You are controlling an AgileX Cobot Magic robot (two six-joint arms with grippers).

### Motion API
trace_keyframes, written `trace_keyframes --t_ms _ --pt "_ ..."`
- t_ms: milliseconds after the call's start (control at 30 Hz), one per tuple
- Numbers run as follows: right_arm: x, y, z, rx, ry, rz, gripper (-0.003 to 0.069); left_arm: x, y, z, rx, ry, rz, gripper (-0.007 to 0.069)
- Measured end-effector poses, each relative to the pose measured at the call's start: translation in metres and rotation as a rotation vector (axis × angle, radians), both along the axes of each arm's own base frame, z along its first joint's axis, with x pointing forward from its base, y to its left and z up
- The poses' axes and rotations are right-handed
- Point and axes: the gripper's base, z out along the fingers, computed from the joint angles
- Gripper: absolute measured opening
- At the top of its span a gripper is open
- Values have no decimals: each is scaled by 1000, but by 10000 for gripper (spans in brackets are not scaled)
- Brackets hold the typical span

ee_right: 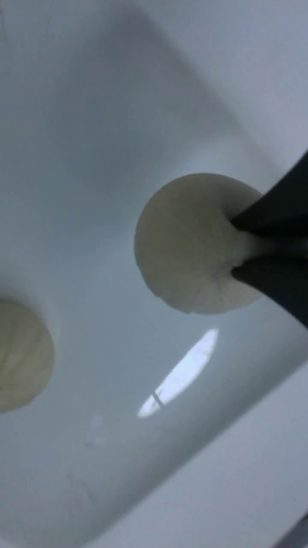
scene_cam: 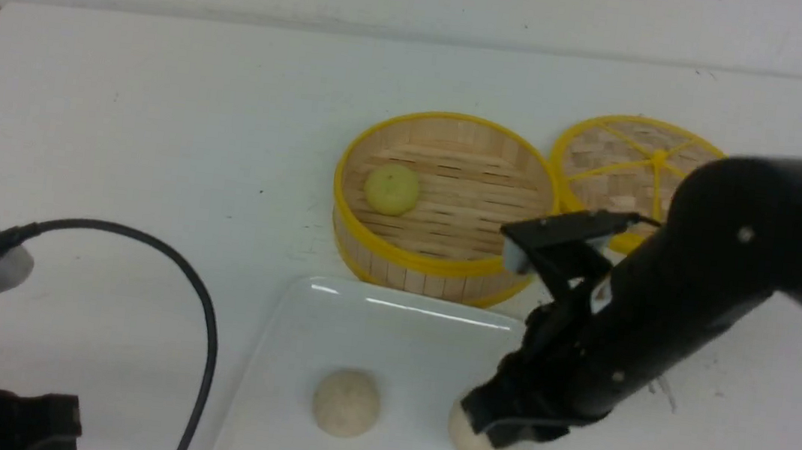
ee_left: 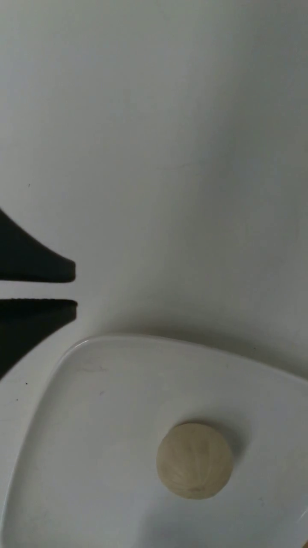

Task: Put the steamed buns into the plate on the white tablecloth.
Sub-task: 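Move the steamed bun from the bamboo steamer onto the white plate with the right gripper, then reach into the bamboo steamer and grasp a bun with the left gripper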

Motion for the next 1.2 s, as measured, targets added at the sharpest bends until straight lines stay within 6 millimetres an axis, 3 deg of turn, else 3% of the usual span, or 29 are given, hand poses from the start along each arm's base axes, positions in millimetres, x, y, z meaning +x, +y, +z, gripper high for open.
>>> trace_keyframes --t_ms 67,133,167,200,333,400,467,533,567,600,633,700,767,1000,1067,1200 --pt "3 8 -19 -7 -14 -9 196 0 0 0 0 0 0 108" --pt "6 11 -26 -5 -23 -20 286 0 0 0 0 -1 0 125" --pt "6 11 -27 -5 -22 -20 296 0 0 1 -1 -2 0 130" --pt "7 11 -28 -6 -22 -23 377 1 0 4 -10 -6 6 150" --pt "13 7 -13 -17 13 -6 512 6 -2 23 -29 -50 10 218" --pt "19 2 4 -31 12 13 530 12 -2 40 -30 -73 -5 256" --pt "21 -4 22 -43 -7 28 513 17 -3 50 -25 -66 -30 275" --pt "21 -18 52 -82 -42 45 410 28 -5 70 -11 -35 -93 295" --pt "20 -20 56 -82 -50 45 387 30 -5 71 -9 -26 -99 297" --pt "17 -25 64 -95 -58 47 337 37 -6 75 -4 -11 -118 300" --pt "10 -36 77 -122 -77 48 222 49 -7 80 1 9 -140 302" --pt "-2 -47 90 -145 -94 44 87 65 -8 83 2 33 -163 303" --pt "-16 -60 99 -163 -118 33 1 79 -10 83 -17 68 -194 303" --pt "-67 -105 99 -233 -223 2 -15 118 -22 84 -82 117 -259 307" --pt "-72 -111 96 -241 -246 -8 -15 126 -30 86 -76 116 -291 312" --pt "-92 -128 83 -239 -318 -27 -13 156 -69 81 -20 146 -399 344"
